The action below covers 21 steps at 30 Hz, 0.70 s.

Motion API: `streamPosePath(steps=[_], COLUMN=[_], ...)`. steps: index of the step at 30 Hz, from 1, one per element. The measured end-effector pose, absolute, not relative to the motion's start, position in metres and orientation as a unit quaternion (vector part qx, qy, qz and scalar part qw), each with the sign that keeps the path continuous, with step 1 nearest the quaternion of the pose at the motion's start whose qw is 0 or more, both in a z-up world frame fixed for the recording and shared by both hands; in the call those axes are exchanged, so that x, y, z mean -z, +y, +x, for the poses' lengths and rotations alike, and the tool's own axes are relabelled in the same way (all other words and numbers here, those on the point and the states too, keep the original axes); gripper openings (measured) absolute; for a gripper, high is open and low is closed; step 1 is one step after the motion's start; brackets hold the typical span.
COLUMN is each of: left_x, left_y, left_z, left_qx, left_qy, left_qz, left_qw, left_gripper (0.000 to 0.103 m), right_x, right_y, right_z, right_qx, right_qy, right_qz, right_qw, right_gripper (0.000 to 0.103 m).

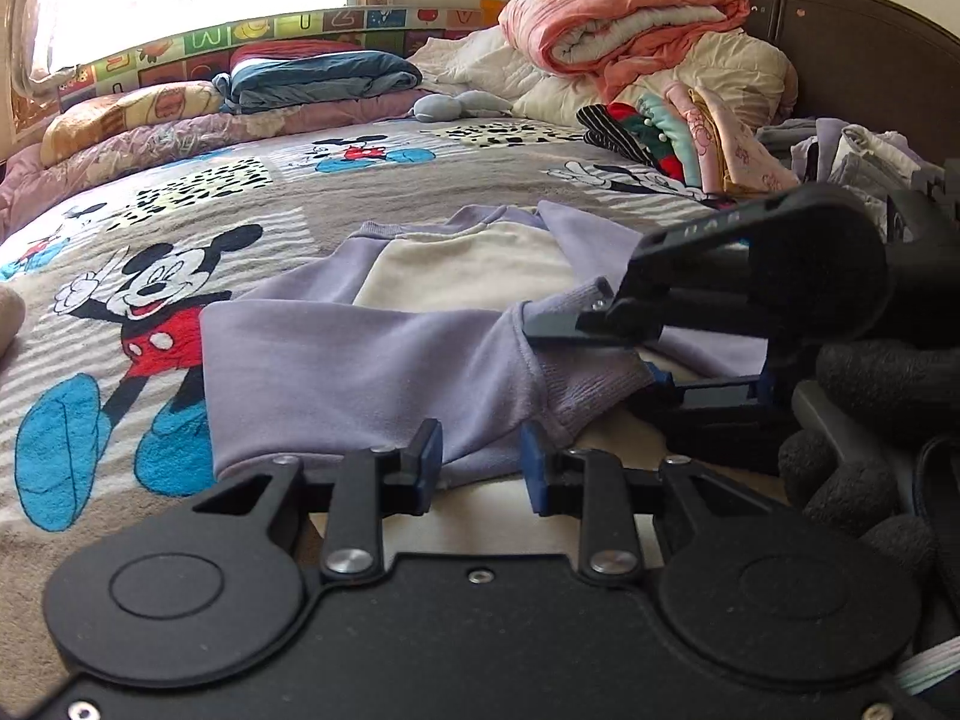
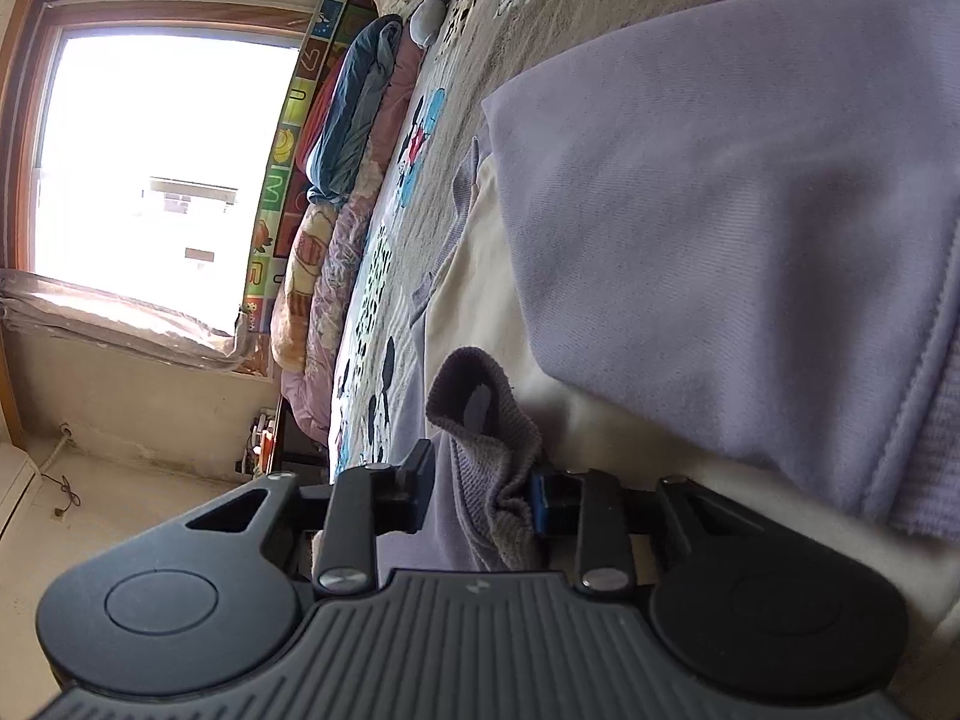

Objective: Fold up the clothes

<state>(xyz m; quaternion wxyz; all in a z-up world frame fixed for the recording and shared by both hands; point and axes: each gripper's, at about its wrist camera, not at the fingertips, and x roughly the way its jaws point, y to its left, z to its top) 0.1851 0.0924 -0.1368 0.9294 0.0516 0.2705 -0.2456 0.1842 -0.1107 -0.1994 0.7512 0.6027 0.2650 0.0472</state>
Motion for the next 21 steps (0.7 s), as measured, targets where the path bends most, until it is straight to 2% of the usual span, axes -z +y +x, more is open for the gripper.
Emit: streamPosePath(steps=[1, 2, 7, 12, 15, 21], left_x=[0.133, 0.129, 0.109, 0.114, 0.114, 0.114], left_y=[0.098, 0.105, 0.173, 0.220, 0.219, 0.192], left_z=[0.184, 0.184, 0.187, 0.189, 0.189, 0.186], left_qx=[0.247, 0.247, 0.177, 0.124, 0.125, 0.151], left_qy=[0.265, 0.259, 0.214, 0.212, 0.218, 0.241], left_qz=[0.037, 0.021, -0.143, -0.272, -0.275, -0.199], left_qw=[0.931, 0.934, 0.950, 0.931, 0.928, 0.938], left_gripper=[0.027, 0.027, 0.027, 0.027, 0.027, 0.027], right_x=[0.201, 0.203, 0.194, 0.167, 0.143, 0.094], right_y=[-0.111, -0.112, -0.112, -0.118, -0.131, -0.155], right_z=[0.184, 0.183, 0.178, 0.182, 0.197, 0.240], right_qx=[-0.046, -0.045, -0.058, -0.096, -0.127, -0.175], right_qy=[0.265, 0.265, 0.251, 0.225, 0.213, 0.206], right_qz=[0.604, 0.606, 0.610, 0.600, 0.585, 0.525], right_qw=[0.750, 0.749, 0.749, 0.762, 0.772, 0.807], right_gripper=[0.013, 0.012, 0.011, 0.011, 0.011, 0.011])
